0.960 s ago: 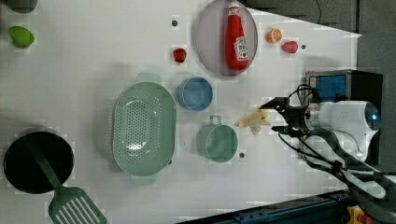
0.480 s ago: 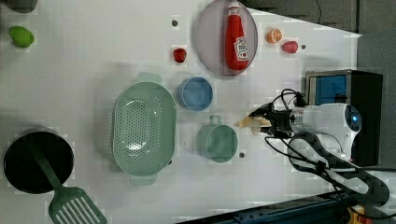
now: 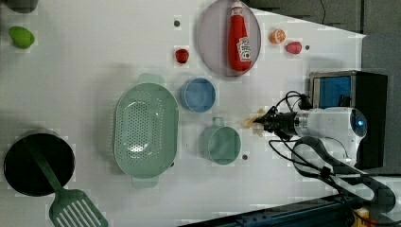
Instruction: Pick banana from table and place on oven.
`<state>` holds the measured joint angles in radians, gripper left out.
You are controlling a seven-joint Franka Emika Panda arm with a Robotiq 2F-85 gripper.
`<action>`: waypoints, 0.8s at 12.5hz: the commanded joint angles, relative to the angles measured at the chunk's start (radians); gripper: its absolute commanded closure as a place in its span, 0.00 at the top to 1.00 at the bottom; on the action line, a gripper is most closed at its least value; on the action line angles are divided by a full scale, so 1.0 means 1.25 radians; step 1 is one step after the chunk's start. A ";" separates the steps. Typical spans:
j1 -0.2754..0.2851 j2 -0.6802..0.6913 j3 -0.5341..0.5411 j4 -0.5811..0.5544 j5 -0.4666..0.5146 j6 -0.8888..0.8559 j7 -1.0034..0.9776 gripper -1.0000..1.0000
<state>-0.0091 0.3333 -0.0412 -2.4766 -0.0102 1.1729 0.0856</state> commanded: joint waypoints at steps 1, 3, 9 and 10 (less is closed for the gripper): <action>-0.001 -0.069 0.005 0.020 0.014 0.006 0.006 0.18; 0.000 -0.158 0.007 0.022 0.014 -0.039 0.006 0.18; 0.000 -0.447 0.016 0.152 0.014 -0.508 0.005 0.18; -0.001 -0.473 0.014 0.185 0.014 -0.579 0.005 0.18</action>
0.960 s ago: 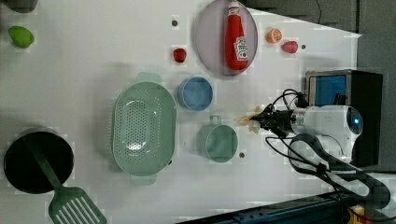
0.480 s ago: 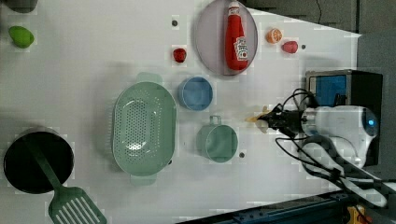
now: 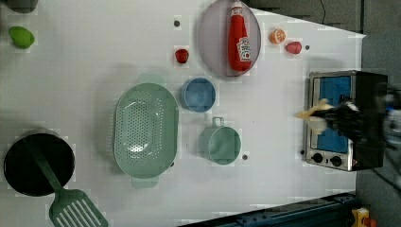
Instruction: Pick banana from table and place on oven.
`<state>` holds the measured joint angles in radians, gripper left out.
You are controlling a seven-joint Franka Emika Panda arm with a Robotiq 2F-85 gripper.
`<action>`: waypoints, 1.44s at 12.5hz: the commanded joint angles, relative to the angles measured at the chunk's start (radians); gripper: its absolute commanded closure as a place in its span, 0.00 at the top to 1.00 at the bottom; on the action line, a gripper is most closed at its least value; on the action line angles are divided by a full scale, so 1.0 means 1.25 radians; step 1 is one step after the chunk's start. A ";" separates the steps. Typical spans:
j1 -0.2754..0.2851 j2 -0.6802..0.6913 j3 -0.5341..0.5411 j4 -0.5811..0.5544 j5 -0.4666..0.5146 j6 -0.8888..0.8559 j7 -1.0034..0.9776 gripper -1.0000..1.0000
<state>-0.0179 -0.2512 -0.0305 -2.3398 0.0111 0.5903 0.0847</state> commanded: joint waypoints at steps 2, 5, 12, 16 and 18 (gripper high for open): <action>0.002 -0.039 -0.007 0.131 -0.003 -0.222 0.004 0.18; -0.005 -0.053 -0.054 0.199 -0.004 -0.274 -0.016 0.18; -0.023 0.011 -0.248 0.243 -0.070 -0.235 -0.282 0.18; -0.028 0.134 -0.357 0.290 -0.077 -0.158 -0.488 0.18; -0.028 0.207 -0.407 0.324 -0.077 -0.135 -0.591 0.18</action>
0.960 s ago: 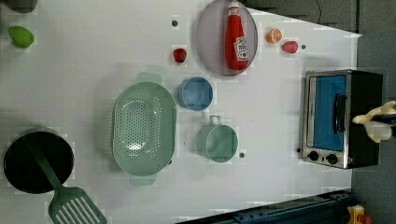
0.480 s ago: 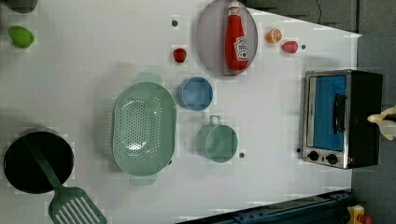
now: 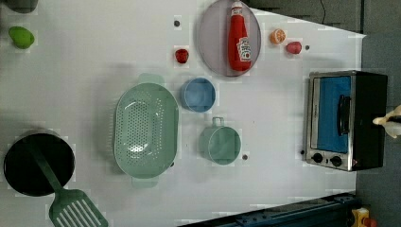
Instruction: Pick banana from table and place on oven.
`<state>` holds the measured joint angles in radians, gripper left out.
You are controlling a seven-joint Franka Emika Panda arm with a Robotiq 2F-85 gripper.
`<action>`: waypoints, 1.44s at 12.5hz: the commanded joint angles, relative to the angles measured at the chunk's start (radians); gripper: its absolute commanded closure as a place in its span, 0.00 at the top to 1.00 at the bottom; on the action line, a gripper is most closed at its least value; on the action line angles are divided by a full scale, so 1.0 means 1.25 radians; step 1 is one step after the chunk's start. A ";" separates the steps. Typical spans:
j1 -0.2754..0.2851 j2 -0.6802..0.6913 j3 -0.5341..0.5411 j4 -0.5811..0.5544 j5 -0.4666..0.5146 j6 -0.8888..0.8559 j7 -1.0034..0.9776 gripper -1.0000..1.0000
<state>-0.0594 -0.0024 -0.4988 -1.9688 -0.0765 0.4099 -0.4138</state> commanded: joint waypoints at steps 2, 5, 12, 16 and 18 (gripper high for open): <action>0.004 0.076 -0.064 0.061 -0.007 0.035 -0.276 0.18; 0.004 0.133 -0.079 0.084 -0.007 0.038 -0.324 0.21; 0.004 0.149 -0.078 0.084 -0.007 0.036 -0.324 0.99; 0.023 0.131 -0.052 0.146 -0.007 0.017 -0.337 1.00; 0.041 0.104 -0.009 0.177 -0.004 -0.064 -0.337 1.00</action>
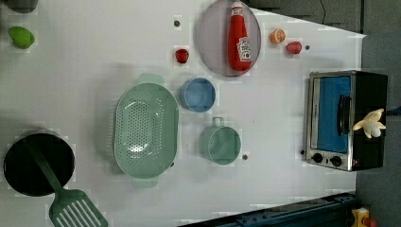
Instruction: Pick banana from table and place on oven.
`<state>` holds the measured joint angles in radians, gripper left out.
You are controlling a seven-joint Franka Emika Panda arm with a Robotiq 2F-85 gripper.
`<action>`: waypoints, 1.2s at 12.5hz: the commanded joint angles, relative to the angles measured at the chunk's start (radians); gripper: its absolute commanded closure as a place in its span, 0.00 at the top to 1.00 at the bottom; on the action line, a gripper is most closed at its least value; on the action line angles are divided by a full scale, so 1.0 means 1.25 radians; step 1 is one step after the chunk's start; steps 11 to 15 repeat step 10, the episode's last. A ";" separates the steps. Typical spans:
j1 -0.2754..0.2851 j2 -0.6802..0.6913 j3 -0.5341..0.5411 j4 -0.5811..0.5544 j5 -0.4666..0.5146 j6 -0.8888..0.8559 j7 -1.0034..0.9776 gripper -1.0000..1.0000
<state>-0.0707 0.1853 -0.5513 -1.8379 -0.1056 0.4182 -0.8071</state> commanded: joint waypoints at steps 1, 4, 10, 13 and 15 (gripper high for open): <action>0.061 -0.065 0.066 0.076 0.028 -0.122 -0.004 1.00; 0.089 -0.123 0.176 0.076 0.045 -0.176 0.208 1.00; 0.099 -0.228 0.333 0.048 0.048 -0.275 0.726 1.00; 0.099 -0.228 0.333 0.048 0.048 -0.275 0.726 1.00; 0.099 -0.228 0.333 0.048 0.048 -0.275 0.726 1.00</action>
